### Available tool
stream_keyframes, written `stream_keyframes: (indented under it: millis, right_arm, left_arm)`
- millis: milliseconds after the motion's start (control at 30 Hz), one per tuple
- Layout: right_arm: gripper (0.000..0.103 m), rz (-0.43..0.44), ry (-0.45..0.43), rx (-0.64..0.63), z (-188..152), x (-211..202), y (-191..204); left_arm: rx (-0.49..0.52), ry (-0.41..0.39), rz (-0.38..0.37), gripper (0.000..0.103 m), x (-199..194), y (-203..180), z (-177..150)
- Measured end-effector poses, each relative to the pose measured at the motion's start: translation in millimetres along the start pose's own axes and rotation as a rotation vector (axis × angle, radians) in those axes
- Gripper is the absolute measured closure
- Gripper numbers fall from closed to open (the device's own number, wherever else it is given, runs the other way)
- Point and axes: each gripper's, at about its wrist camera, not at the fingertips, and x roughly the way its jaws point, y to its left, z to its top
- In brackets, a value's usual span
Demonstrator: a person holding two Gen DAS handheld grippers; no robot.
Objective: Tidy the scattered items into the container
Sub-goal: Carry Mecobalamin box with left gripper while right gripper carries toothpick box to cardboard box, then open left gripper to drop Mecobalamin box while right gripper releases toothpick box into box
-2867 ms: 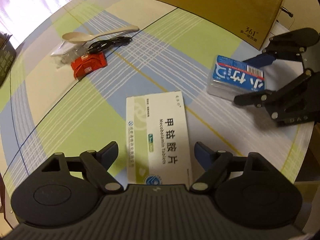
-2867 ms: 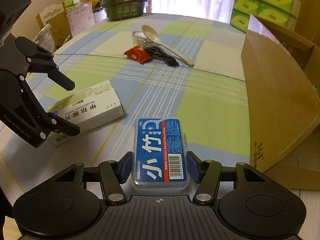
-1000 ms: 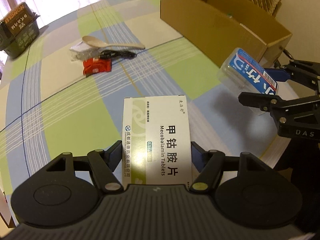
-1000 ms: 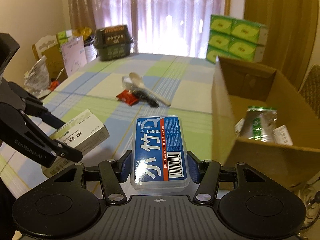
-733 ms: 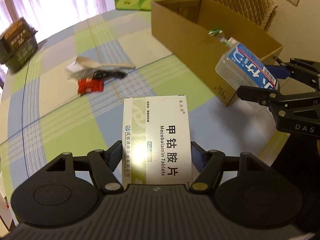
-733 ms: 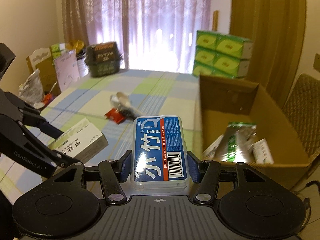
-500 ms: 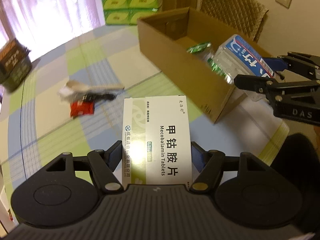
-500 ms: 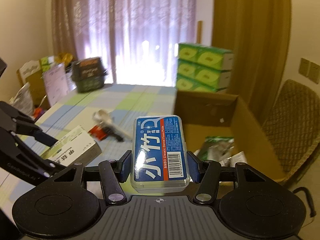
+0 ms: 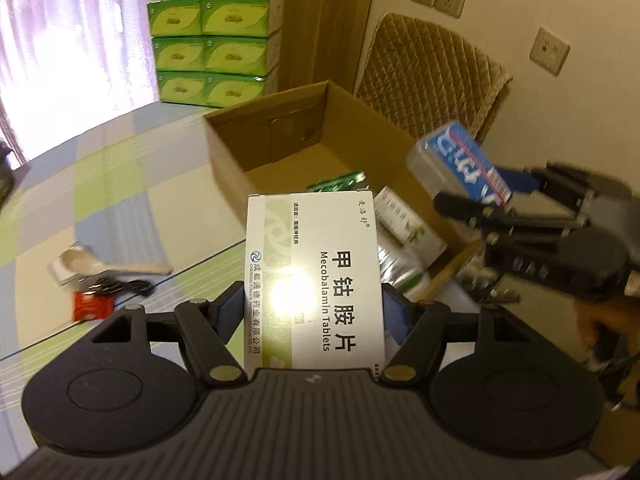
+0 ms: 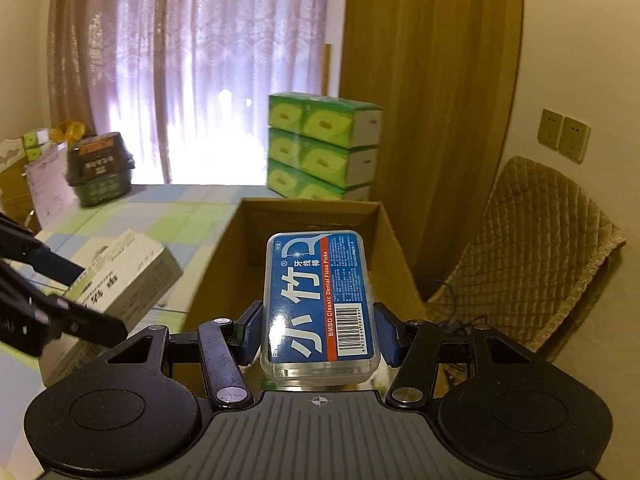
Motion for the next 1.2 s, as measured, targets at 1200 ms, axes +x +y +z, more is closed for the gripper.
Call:
stream_keyframes:
  millis: [1200]
  right_arm:
    - [0.044,-0.018,0.043,0.094,-13,44,-60]
  left_arm:
    - [-0.320,0.055,-0.081,0.034,75,8,41]
